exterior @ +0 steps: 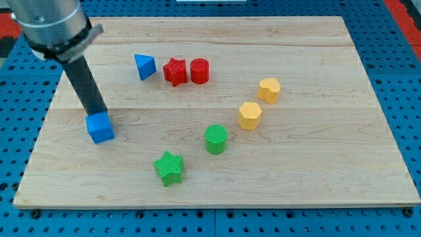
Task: Separate the red blocks
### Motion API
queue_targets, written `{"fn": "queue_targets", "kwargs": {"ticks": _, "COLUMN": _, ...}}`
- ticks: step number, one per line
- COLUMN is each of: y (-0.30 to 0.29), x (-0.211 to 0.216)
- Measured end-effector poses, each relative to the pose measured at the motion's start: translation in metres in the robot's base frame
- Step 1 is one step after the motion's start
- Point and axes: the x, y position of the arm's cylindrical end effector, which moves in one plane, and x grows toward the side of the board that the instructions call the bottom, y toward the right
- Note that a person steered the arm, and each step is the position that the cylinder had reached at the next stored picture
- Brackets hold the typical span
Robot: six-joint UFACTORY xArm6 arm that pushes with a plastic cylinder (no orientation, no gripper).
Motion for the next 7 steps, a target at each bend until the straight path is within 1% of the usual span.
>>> {"fn": "queue_targets", "kwargs": {"ticks": 1, "y": 0.013, "x": 0.024}}
{"fn": "queue_targets", "kwargs": {"ticks": 2, "y": 0.023, "x": -0.007}}
{"fn": "queue_targets", "kwargs": {"ticks": 3, "y": 0.087, "x": -0.048}}
{"fn": "queue_targets", "kwargs": {"ticks": 4, "y": 0.173, "x": -0.100}}
{"fn": "queue_targets", "kwargs": {"ticks": 5, "y": 0.131, "x": -0.111}}
{"fn": "queue_targets", "kwargs": {"ticks": 6, "y": 0.076, "x": -0.111}}
{"fn": "queue_targets", "kwargs": {"ticks": 7, "y": 0.079, "x": -0.125}}
